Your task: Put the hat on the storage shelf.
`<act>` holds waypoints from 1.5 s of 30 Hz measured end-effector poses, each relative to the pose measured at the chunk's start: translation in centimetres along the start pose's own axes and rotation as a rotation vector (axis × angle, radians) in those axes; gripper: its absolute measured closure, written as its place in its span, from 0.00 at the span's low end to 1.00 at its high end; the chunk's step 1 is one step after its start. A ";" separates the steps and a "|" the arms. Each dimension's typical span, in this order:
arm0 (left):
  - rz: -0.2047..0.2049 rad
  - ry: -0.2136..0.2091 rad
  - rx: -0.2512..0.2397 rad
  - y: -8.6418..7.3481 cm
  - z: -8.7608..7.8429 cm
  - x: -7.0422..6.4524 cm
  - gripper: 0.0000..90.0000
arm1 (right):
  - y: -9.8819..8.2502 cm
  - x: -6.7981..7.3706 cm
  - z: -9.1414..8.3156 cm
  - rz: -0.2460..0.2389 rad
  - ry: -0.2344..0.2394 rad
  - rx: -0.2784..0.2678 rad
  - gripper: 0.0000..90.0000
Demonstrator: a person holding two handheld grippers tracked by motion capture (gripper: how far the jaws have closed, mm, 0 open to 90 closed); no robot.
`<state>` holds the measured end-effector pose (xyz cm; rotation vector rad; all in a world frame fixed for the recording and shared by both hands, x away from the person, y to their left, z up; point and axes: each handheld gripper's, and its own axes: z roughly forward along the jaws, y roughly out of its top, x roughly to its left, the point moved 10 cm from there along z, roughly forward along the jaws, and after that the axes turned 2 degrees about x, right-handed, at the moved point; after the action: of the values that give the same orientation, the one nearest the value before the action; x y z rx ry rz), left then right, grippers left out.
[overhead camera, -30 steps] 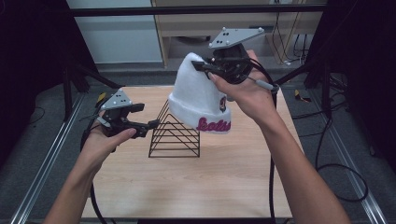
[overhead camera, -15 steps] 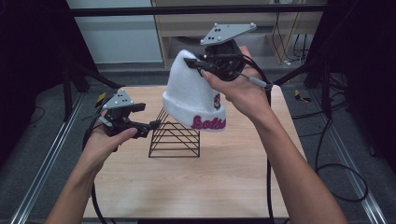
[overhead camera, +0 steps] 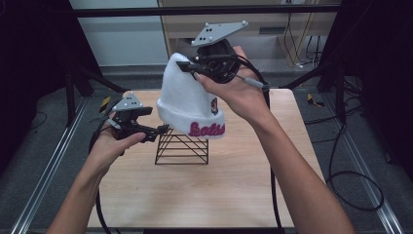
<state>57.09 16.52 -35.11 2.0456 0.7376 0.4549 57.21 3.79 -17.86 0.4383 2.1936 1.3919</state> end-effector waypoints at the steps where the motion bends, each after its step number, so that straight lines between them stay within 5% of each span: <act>1: -0.005 -0.009 -0.001 -0.3 0.1 0.2 0.10 | 0.2 0.3 0.3 0.001 0.014 -0.004 0.93; 16: -0.022 -0.072 -0.011 -0.8 1.0 0.6 0.06 | 0.6 2.4 2.1 -0.008 0.079 -0.011 0.93; 19: -0.029 -0.082 -0.018 -0.7 1.0 0.5 0.13 | 0.6 2.5 2.1 -0.010 0.081 -0.015 0.93; 24: -0.028 -0.086 -0.028 -0.5 0.9 0.6 0.60 | 0.5 2.4 2.0 -0.007 0.081 -0.017 0.93; 25: -0.014 -0.075 -0.029 -0.5 0.9 0.7 0.60 | 0.5 2.4 2.0 -0.007 0.081 -0.017 0.93; 26: -0.003 -0.063 -0.039 -0.4 0.9 0.6 0.73 | 0.4 2.3 1.9 -0.009 0.080 -0.016 0.93; 27: -0.003 -0.063 -0.039 -0.4 0.9 0.6 0.75 | 0.4 2.3 1.9 -0.009 0.080 -0.016 0.93; 33: 0.016 0.030 -0.057 0.0 0.4 0.8 0.76 | 0.1 1.8 1.6 -0.007 0.067 -0.012 0.93; 45: 0.010 0.104 -0.042 0.0 -0.3 1.0 0.78 | -1.3 0.1 3.0 0.004 0.033 0.013 0.92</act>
<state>57.63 17.34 -34.89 1.9995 0.7741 0.5819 58.81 5.48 -20.10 0.4278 2.2302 1.3971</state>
